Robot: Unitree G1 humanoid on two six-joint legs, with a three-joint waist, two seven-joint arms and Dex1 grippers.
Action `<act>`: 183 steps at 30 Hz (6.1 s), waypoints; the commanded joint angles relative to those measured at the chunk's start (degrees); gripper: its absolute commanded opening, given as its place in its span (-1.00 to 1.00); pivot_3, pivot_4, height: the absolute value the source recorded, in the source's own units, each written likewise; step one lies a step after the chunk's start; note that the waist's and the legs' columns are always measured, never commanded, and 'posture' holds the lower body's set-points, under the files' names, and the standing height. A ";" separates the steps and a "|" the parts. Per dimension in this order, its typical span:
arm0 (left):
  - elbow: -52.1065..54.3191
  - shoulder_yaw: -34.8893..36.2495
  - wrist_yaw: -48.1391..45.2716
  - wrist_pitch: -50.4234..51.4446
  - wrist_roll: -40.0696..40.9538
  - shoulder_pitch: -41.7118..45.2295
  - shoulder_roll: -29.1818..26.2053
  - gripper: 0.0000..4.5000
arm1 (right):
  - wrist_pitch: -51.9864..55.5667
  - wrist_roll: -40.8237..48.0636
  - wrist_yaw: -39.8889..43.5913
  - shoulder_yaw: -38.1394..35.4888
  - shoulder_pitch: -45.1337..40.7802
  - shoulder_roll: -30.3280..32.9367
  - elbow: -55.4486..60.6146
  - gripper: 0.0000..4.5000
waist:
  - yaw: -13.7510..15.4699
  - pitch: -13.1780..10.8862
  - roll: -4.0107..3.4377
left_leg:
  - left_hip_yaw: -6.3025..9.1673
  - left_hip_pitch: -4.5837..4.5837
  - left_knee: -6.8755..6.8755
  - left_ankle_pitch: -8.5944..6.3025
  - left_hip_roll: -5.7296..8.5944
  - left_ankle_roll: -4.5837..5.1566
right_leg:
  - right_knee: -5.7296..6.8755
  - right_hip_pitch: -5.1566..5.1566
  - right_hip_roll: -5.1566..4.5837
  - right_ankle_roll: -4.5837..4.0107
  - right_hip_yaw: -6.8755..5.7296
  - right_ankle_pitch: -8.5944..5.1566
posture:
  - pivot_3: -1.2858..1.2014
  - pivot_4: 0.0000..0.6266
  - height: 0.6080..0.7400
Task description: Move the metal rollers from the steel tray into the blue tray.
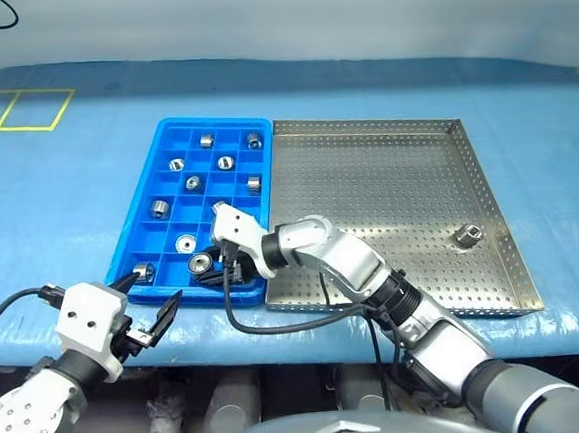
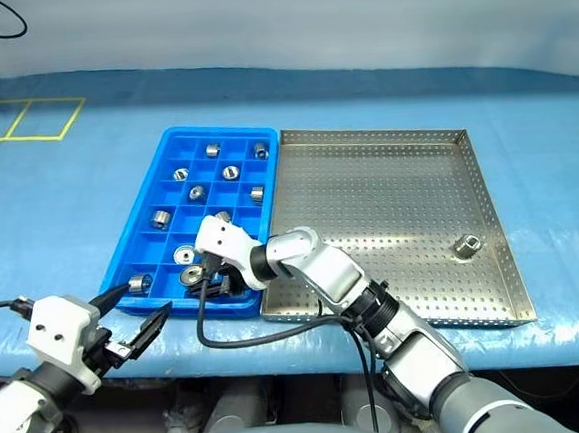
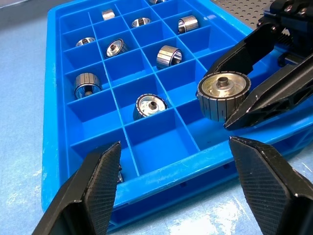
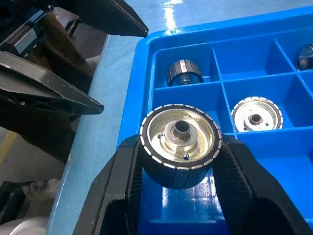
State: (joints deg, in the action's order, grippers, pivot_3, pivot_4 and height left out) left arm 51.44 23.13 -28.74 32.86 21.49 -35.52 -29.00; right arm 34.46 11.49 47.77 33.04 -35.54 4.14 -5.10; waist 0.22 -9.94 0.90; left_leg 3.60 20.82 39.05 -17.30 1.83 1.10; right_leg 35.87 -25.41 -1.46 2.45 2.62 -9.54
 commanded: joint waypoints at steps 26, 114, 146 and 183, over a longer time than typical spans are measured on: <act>-17.33 -23.54 -8.14 -1.49 0.72 40.48 -3.61 0.71 | 8.35 -2.10 -23.49 -33.99 14.70 17.33 22.78 0.33 | -2.23 0.04 -0.06 | 0.00 0.12 0.02 0.07 0.06 -0.10 | 0.01 0.03 -0.02 0.04 -0.14 0.18 | -0.08 -0.52 1.00; 3.98 2.52 -5.45 4.90 1.45 14.15 -6.79 0.71 | -2.26 4.58 -5.69 -16.87 2.64 10.42 10.17 -0.25 | -2.22 0.01 -0.01 | -1.07 -0.12 0.13 -0.27 -0.02 0.63 | -0.11 -0.16 0.03 0.60 1.03 0.50 | 0.14 -0.52 1.00; 1.28 -4.98 -0.72 3.28 0.82 16.93 -5.90 0.71 | -4.40 0.73 -11.37 -19.33 5.41 7.93 10.35 0.99 | 0.73 0.02 -0.01 | -0.18 -0.03 0.02 0.05 0.01 0.06 | 0.00 0.03 0.01 -0.04 0.14 0.12 | 0.12 -0.52 1.00; -20.60 -22.02 -2.70 -3.08 -3.78 39.05 -1.63 0.71 | -5.52 8.33 -12.88 -37.15 21.81 21.84 25.02 0.99 | -5.97 0.03 -0.03 | -0.60 -0.07 0.15 -0.05 -0.01 0.26 | -0.02 0.02 0.07 0.54 0.56 0.38 | -0.08 -0.52 1.00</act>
State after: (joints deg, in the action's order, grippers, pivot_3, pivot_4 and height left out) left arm 29.17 0.71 -31.73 31.27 17.95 3.51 -30.86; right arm 30.06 19.36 34.97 -3.94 -12.58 25.91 18.60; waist -5.75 -9.91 0.87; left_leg 2.99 20.75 39.19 -17.35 1.82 1.36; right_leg 35.86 -25.39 -1.39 2.99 3.19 -9.16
